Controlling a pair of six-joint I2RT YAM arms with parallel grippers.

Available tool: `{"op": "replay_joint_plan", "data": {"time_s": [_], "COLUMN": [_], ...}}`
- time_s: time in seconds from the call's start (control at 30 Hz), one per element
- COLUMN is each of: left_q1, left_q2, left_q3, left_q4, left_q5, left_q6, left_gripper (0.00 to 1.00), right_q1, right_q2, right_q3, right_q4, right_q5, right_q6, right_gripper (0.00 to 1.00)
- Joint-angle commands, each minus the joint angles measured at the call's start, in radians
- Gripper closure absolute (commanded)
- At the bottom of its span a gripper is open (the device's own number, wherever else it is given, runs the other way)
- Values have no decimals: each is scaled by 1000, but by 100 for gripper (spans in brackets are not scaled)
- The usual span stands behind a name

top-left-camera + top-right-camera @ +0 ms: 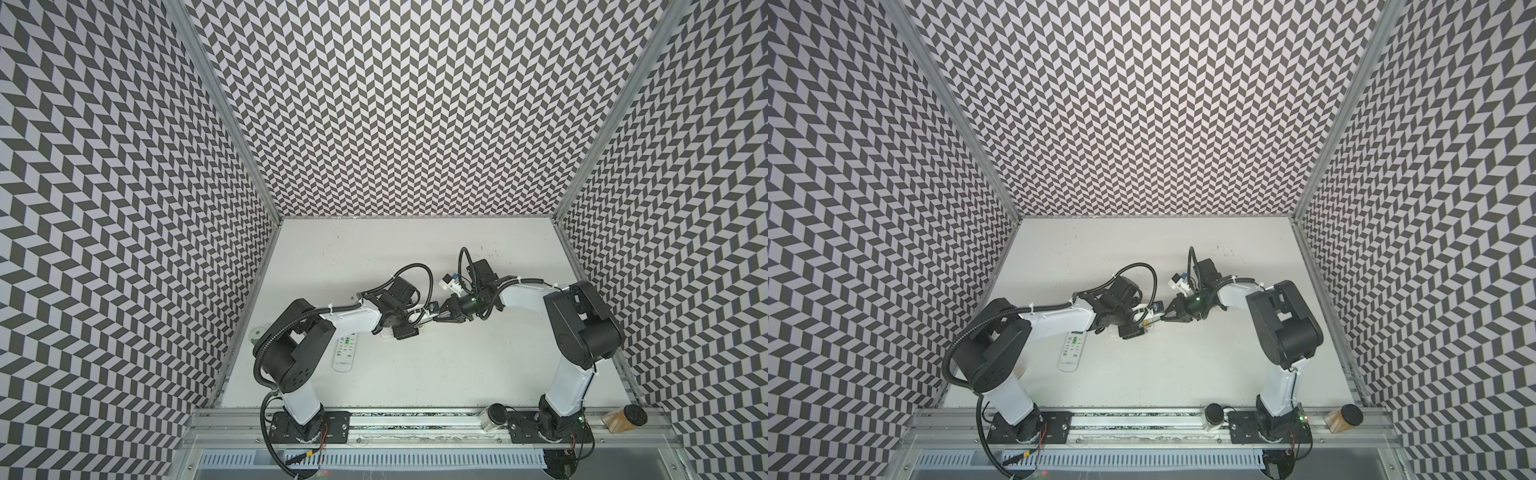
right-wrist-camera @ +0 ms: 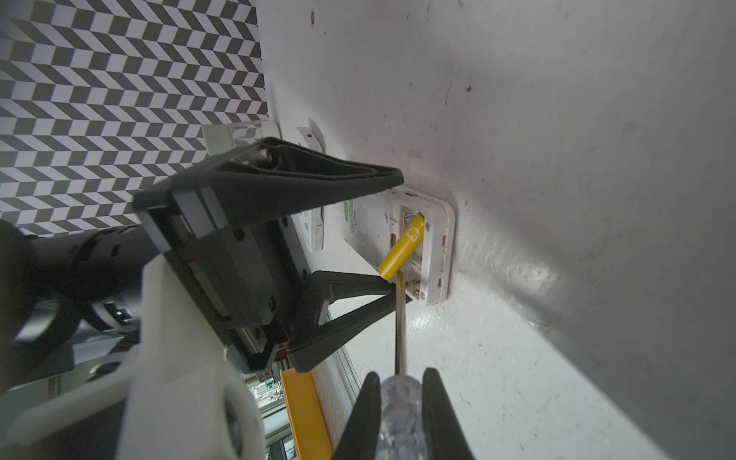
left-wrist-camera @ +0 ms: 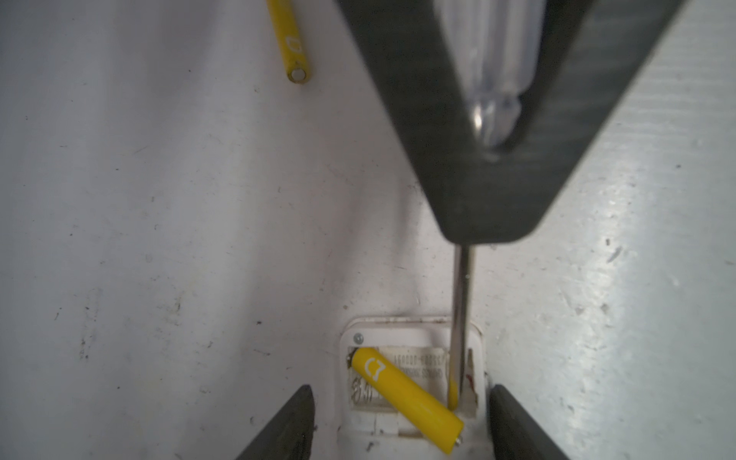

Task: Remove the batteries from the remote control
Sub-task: 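Pry the remaining yellow battery upward with the screwdriver tip, right gripper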

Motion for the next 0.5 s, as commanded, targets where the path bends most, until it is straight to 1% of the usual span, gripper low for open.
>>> {"op": "replay_joint_plan", "data": {"time_s": [0.0, 0.13, 0.23, 0.47], "left_q1": [4, 3, -1, -4], "left_q2": [5, 0, -1, 4], "left_q3": [25, 47, 85, 105], "left_q4": [-47, -73, -109, -110], "left_q5": [-22, -9, -2, 3], "left_q6": [-1, -6, -18, -29], "left_gripper": [31, 30, 27, 25], "right_q1": [-7, -13, -13, -13], "right_q2": [-23, -21, -21, -10], "right_q3": [10, 17, 20, 31], "right_q4": [15, 13, 27, 28], "right_q5": [-3, 1, -5, 1], "right_q6": [-12, -13, -5, -4], "right_gripper": [100, 100, 100, 100]}}
